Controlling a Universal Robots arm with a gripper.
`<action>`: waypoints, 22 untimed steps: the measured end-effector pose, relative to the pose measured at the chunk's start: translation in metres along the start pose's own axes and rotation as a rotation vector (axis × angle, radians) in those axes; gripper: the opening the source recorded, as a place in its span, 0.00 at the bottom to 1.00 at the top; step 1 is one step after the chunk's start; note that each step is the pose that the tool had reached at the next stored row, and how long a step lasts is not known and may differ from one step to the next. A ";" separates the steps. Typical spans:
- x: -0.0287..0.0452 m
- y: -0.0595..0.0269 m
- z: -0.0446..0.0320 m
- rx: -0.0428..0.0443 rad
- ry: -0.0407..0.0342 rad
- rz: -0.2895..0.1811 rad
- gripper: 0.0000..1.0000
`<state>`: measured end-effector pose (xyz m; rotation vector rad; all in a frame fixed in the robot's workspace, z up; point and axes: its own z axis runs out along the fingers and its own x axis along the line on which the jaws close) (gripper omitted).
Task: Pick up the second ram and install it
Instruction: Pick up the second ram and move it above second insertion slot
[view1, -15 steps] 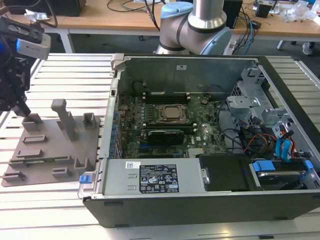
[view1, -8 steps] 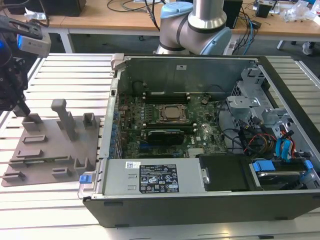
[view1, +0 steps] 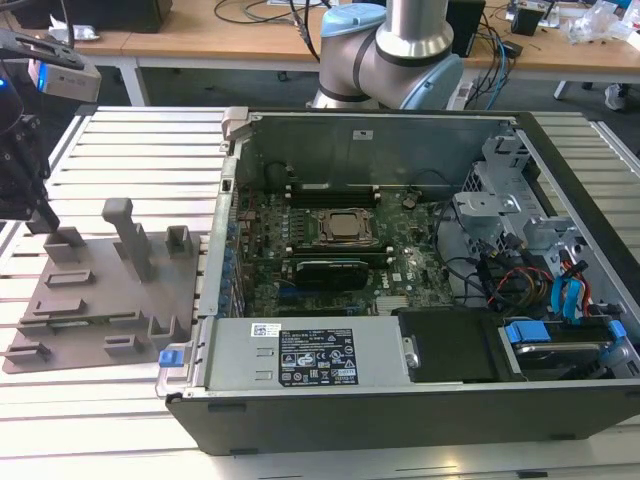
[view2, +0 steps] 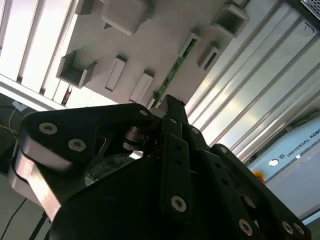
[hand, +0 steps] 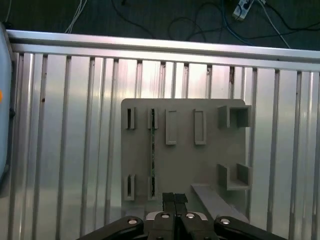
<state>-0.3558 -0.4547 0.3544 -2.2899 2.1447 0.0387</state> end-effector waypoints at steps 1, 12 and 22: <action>0.0000 0.0000 0.0000 -0.0001 0.0001 -0.001 0.10; 0.0125 0.0006 0.0202 0.0001 0.0001 0.004 0.30; 0.0197 0.0003 0.0694 0.0001 0.0001 0.004 0.30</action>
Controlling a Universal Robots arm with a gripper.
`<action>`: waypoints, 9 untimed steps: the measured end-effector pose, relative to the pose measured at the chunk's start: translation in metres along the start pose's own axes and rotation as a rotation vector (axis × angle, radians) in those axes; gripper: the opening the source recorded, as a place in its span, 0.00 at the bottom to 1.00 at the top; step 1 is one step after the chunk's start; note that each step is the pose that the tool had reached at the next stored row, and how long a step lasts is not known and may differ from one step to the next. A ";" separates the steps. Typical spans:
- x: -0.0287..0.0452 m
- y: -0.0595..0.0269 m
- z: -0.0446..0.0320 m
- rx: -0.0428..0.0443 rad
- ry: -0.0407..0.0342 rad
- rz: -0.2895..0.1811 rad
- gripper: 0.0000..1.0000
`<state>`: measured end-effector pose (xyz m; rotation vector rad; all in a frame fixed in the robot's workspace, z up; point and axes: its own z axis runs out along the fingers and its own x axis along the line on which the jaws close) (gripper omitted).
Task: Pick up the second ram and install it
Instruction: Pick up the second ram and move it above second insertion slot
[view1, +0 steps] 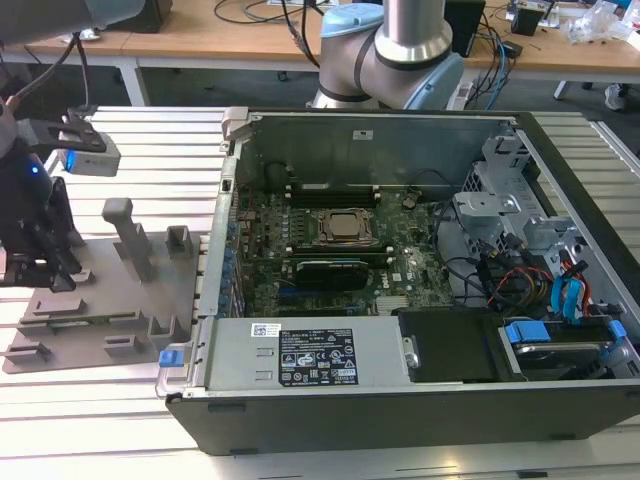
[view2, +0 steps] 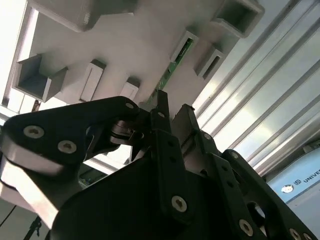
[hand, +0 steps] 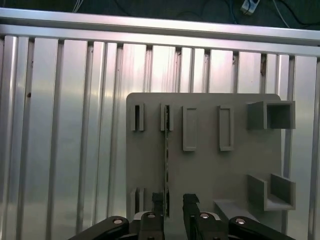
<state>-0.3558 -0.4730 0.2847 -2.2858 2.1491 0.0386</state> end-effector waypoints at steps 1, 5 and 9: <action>0.0001 0.0000 0.0036 0.0000 0.0000 0.000 0.30; 0.0006 -0.0002 0.0165 0.0000 0.0000 0.000 0.30; 0.0044 0.0014 0.0290 0.0000 0.0001 -0.002 0.30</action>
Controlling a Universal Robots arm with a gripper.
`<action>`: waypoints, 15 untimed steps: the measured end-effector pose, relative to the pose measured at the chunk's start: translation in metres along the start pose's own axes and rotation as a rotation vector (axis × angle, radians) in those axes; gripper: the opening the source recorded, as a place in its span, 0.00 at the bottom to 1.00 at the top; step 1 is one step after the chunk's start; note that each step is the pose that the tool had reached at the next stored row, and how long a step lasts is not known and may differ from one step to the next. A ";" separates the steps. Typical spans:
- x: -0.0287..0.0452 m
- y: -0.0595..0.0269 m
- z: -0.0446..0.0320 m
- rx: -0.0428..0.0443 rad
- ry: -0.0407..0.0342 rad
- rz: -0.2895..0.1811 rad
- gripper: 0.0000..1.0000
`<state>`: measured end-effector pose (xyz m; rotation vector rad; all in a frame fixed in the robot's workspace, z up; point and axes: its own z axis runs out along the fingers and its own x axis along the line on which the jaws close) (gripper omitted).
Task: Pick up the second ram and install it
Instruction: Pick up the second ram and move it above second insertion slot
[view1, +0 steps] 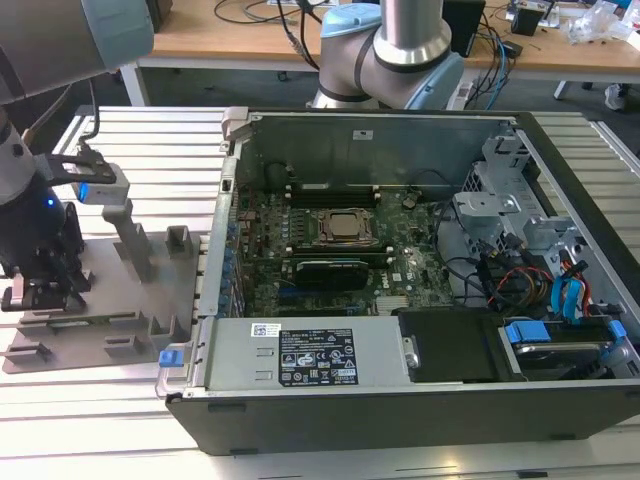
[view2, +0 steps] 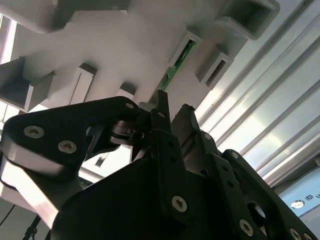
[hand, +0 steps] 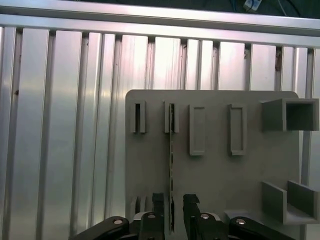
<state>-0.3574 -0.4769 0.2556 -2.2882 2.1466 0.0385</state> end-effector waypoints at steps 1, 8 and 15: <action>0.0003 0.0005 0.0022 -0.0001 0.0000 -0.001 0.30; 0.0012 0.0104 0.0232 -0.0002 0.0001 -0.006 0.30; -0.0012 0.0157 0.0460 -0.0004 0.0003 -0.012 0.30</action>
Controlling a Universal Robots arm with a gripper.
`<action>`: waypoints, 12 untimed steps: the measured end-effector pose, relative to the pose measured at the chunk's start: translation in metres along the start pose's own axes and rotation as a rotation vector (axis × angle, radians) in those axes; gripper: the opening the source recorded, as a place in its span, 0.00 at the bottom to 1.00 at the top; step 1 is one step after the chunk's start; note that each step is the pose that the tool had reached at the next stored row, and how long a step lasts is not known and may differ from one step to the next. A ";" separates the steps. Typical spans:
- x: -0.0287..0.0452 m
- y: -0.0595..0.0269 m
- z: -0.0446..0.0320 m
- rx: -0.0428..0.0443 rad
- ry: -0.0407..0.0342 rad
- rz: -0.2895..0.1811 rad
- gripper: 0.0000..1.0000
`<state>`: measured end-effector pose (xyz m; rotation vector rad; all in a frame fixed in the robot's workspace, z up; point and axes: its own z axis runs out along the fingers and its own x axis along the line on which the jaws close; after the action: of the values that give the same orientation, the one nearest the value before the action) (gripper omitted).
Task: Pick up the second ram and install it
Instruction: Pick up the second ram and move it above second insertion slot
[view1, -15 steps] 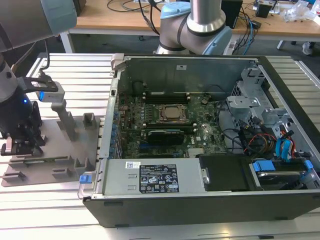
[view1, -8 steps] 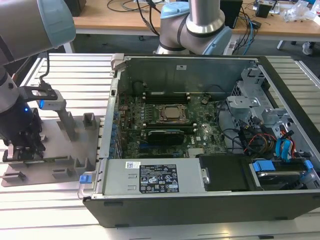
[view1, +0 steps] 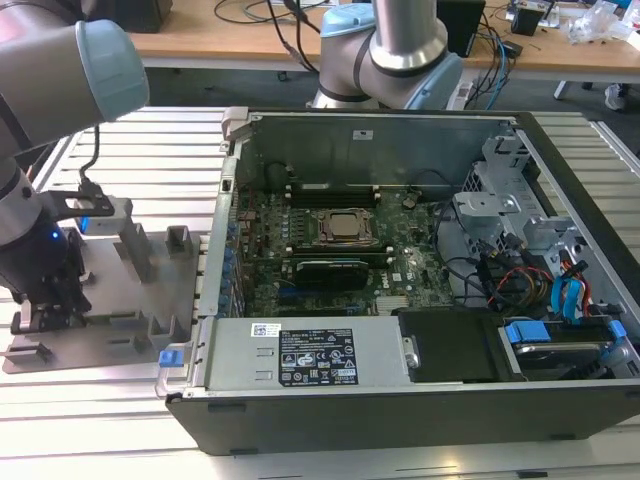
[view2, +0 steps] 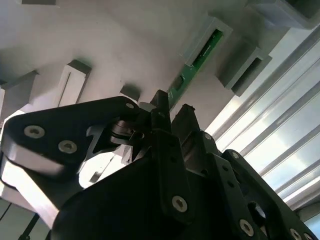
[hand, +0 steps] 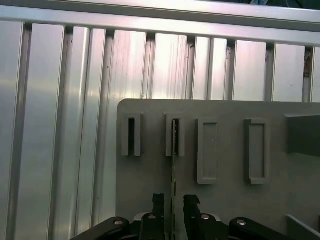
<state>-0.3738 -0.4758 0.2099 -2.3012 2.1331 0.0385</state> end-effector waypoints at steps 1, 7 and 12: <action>0.0000 0.0000 0.0041 0.0000 -0.0001 0.000 0.30; 0.0002 -0.0001 0.0110 0.0003 -0.0030 -0.001 0.29; 0.0002 -0.0001 0.0110 0.0004 -0.0050 -0.001 0.14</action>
<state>-0.3739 -0.4757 0.1989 -2.2990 2.1300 0.0438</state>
